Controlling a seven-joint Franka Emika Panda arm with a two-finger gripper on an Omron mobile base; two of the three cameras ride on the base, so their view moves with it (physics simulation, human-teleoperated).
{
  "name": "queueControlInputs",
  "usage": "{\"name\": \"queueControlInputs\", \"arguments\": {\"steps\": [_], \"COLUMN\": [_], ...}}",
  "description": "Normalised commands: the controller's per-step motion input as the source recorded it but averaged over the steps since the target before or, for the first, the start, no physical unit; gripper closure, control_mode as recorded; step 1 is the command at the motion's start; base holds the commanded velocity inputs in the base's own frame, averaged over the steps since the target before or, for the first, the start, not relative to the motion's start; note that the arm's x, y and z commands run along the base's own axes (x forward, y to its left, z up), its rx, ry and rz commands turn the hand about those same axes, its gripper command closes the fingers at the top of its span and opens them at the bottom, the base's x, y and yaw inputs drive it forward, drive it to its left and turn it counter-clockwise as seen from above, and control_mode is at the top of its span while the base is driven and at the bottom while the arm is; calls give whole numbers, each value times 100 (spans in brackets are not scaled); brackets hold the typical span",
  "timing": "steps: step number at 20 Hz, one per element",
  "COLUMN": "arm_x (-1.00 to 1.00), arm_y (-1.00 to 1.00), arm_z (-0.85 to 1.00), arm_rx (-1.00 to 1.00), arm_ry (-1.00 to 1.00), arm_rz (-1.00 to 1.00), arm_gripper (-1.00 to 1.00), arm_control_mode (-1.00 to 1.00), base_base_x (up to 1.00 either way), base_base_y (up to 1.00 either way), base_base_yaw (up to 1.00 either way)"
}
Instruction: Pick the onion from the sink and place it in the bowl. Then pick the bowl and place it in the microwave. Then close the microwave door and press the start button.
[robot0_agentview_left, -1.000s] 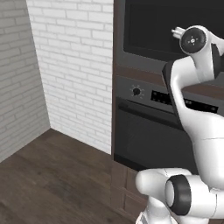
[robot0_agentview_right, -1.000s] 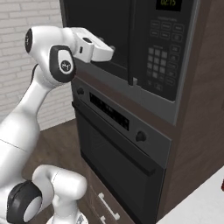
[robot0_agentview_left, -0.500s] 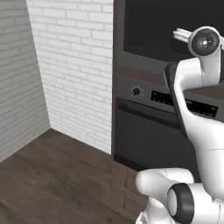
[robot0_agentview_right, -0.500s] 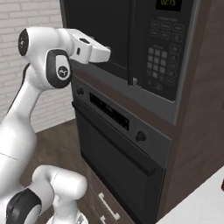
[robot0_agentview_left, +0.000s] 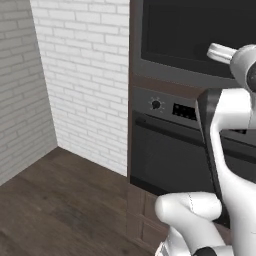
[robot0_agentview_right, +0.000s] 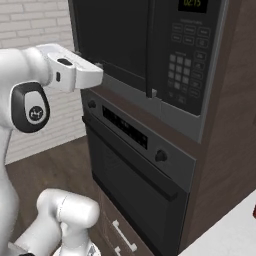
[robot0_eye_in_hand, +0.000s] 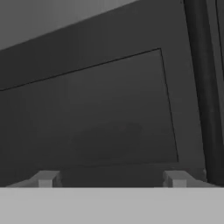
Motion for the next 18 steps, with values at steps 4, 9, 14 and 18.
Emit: {"name": "queueControlInputs", "arguments": {"steps": [4, 9, 14, 18], "arm_x": [-94, -49, 0, 0], "arm_y": [-6, -11, -43, -42], "arm_z": [3, -15, 0, 0], "arm_rx": [0, -6, 0, 0], "arm_ry": [-7, -11, 20, 9], "arm_rz": [2, 0, 0, 0], "arm_gripper": [100, 100, 100, 100], "arm_control_mode": [-100, -100, -100, -100], "base_base_x": [0, 0, 0, 0], "base_base_y": [0, 0, 0, 0], "base_base_yaw": [0, 0, 0, 0]}}
